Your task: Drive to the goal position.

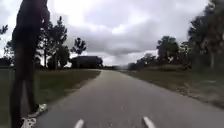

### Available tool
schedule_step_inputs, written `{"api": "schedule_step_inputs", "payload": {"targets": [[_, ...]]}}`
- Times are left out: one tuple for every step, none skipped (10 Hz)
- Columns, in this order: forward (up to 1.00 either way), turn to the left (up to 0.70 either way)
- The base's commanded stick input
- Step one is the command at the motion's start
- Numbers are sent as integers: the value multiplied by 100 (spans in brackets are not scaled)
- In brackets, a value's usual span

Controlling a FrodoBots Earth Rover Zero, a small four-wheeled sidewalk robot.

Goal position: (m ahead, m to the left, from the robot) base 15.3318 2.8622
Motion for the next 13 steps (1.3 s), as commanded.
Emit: {"api": "schedule_step_inputs", "payload": {"targets": [[70, 0], [70, 0], [70, 0], [70, 0], [70, 0], [70, 0], [70, 0], [70, 0], [70, 0], [70, -6], [70, -17], [70, -35], [70, -5]]}}
